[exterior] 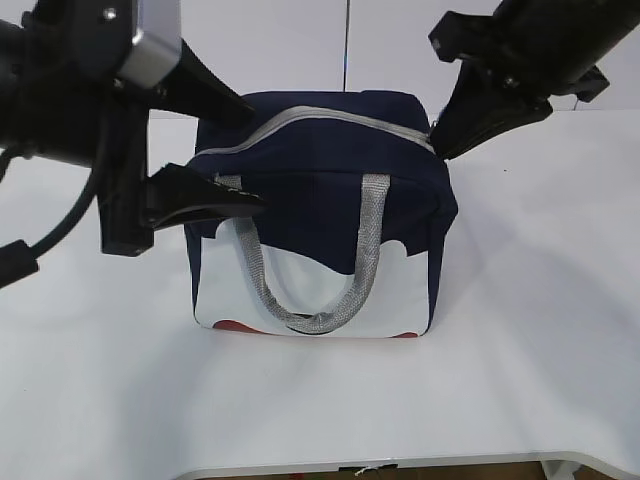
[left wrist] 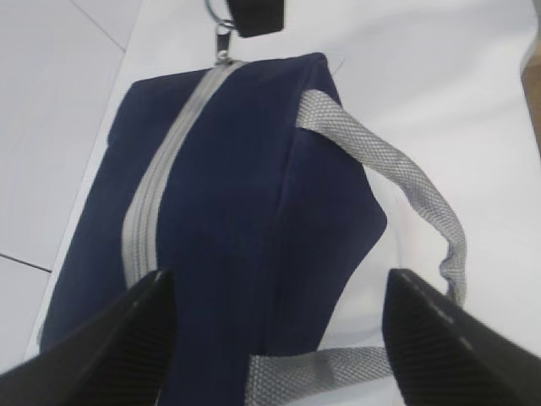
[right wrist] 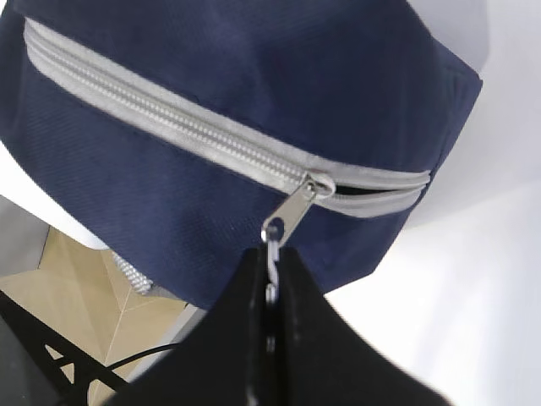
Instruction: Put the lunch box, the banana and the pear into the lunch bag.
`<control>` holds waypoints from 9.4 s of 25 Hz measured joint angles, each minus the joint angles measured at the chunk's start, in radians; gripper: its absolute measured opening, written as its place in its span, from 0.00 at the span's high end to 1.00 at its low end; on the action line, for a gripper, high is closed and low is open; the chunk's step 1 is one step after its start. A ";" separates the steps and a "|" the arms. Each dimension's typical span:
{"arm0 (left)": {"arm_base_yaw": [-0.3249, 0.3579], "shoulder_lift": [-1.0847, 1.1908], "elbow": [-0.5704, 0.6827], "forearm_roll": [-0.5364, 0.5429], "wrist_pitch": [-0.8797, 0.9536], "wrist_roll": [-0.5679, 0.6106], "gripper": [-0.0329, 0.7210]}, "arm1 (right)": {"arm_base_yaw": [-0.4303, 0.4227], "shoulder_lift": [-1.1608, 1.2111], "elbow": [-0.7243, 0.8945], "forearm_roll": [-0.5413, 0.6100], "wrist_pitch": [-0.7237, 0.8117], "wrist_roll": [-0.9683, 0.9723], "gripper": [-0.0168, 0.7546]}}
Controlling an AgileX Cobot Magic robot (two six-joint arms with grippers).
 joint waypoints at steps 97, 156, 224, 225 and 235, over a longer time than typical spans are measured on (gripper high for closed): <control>-0.002 0.132 0.000 0.028 -0.149 0.043 0.95 | -0.163 0.044 -0.004 0.201 0.011 0.518 0.95; 0.079 0.132 0.000 0.022 -0.171 0.010 0.95 | -0.169 0.291 0.084 0.137 -0.013 -0.147 0.95; 0.082 0.120 0.000 0.052 -0.181 0.010 0.53 | -0.175 0.222 -0.003 0.057 -0.020 -1.156 0.47; 0.082 0.115 0.000 0.056 -0.168 0.010 0.48 | -0.175 0.214 -0.003 0.055 -0.020 -1.145 0.47; 0.082 0.018 0.000 0.197 -0.010 0.008 0.40 | -0.175 0.109 -0.003 0.049 -0.015 -1.054 0.47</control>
